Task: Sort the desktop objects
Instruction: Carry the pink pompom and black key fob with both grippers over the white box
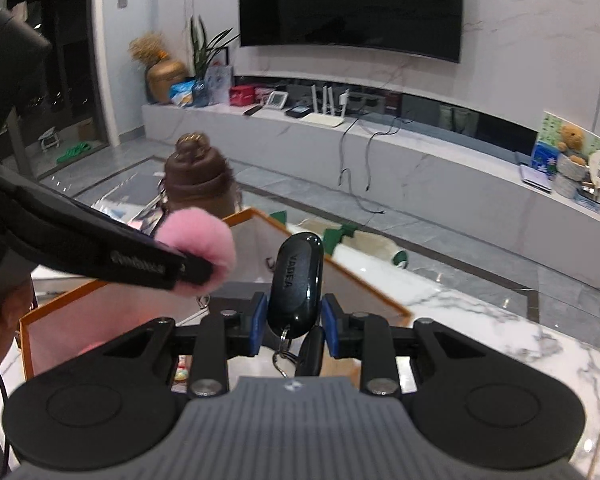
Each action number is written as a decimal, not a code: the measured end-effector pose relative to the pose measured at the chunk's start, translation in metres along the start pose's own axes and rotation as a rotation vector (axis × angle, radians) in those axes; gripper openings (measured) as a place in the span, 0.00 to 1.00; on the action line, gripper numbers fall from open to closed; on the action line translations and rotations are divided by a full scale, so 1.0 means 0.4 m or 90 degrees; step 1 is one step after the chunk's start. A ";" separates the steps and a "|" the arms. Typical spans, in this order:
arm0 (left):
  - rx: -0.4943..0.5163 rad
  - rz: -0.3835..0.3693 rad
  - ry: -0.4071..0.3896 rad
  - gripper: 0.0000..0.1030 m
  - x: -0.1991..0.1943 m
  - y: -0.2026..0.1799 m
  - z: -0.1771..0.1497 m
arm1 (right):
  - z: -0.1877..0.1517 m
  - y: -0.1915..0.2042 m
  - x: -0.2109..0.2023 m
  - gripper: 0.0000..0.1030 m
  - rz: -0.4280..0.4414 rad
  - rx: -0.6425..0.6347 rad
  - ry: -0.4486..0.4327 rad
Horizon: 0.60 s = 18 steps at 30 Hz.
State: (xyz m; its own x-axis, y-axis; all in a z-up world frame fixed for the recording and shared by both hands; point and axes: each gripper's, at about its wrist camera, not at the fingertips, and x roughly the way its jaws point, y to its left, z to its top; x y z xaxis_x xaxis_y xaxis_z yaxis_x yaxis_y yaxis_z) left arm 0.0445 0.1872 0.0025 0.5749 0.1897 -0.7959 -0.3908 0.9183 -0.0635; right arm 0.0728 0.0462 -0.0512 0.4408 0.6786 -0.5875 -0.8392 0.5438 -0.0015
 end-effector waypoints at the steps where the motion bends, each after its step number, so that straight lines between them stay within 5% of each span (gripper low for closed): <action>1: 0.004 0.001 0.010 0.24 0.008 0.005 -0.006 | 0.000 0.005 0.013 0.30 0.002 -0.004 0.006; 18: 0.012 0.015 0.104 0.24 0.118 0.057 -0.063 | -0.020 0.050 0.157 0.30 -0.015 -0.036 0.073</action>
State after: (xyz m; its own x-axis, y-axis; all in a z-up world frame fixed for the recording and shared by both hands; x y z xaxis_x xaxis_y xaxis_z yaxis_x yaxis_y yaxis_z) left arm 0.0447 0.2083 -0.0517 0.4409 0.1546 -0.8842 -0.3883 0.9209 -0.0326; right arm 0.0812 0.0958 -0.0946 0.4235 0.6038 -0.6753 -0.8474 0.5276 -0.0598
